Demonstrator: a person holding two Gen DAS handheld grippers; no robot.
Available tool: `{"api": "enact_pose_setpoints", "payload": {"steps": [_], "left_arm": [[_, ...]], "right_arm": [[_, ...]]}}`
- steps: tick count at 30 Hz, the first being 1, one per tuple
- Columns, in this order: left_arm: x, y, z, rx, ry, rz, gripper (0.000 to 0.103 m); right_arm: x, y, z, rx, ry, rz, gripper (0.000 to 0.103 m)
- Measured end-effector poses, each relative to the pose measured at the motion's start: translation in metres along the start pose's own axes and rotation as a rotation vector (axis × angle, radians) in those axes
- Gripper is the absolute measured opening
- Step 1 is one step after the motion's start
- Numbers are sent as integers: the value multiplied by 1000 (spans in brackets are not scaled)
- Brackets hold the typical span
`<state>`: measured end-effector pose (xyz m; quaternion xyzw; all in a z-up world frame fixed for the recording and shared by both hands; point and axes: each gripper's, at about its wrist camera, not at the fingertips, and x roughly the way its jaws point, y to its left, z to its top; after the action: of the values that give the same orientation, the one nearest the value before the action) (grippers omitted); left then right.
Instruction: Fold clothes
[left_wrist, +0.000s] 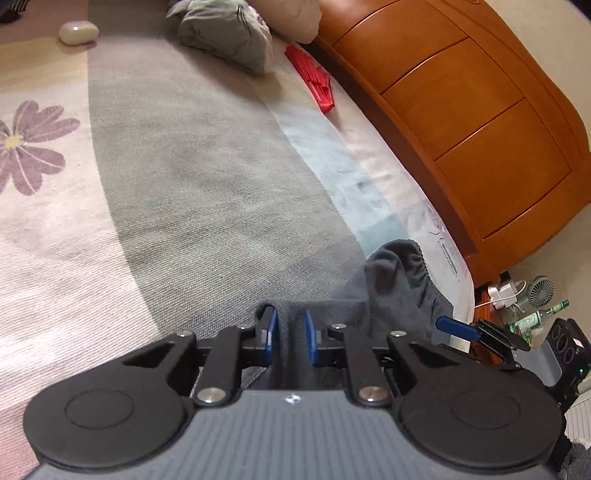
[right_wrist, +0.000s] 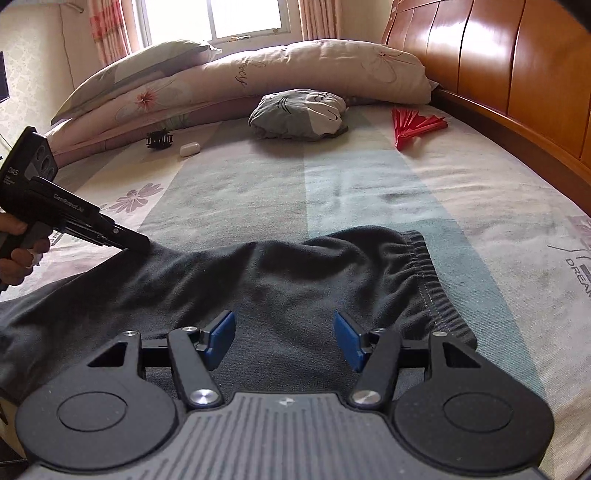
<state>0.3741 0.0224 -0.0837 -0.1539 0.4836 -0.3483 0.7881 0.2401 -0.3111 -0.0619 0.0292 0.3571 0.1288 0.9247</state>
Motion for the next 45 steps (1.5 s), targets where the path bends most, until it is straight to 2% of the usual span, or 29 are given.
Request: {"api": "enact_pose_setpoints", "payload": {"steps": [4, 14, 15, 19, 24, 29, 31, 35, 37, 38, 39, 42, 45], "left_arm": [[-16, -7, -21, 104, 9, 105, 15], [-46, -20, -77, 359, 47, 371, 16], [-49, -22, -83, 384, 51, 398, 8], [-68, -24, -90, 360, 26, 433, 6], [-92, -25, -96, 311, -12, 465, 7], [-117, -27, -102, 261, -50, 497, 7], [-128, -30, -113, 259, -53, 514, 7], [-149, -36, -141, 264, -52, 552, 9], [-158, -41, -156, 270, -48, 561, 17], [-160, -44, -163, 279, -42, 555, 26], [-161, -49, -170, 292, -36, 551, 34], [-156, -63, -191, 357, -25, 533, 44], [-141, -79, -207, 440, -23, 511, 47]], "right_arm": [[-2, 4, -3, 3, 0, 19, 65], [-10, 37, -3, -32, -14, 82, 67], [-12, 39, -3, -35, -15, 85, 67], [-19, 51, -6, -62, -17, 109, 67], [-25, 82, -14, -213, -9, 220, 66], [-27, 148, -34, -520, -14, 411, 55], [-29, 177, -46, -641, -15, 478, 55], [-26, 220, -67, -817, -28, 493, 53], [-21, 233, -75, -887, -33, 466, 46], [-17, 237, -78, -920, -34, 444, 39], [-17, 238, -78, -921, -35, 435, 29], [-17, 237, -70, -878, -40, 431, 10], [-18, 236, -62, -835, -44, 426, 6]]}}
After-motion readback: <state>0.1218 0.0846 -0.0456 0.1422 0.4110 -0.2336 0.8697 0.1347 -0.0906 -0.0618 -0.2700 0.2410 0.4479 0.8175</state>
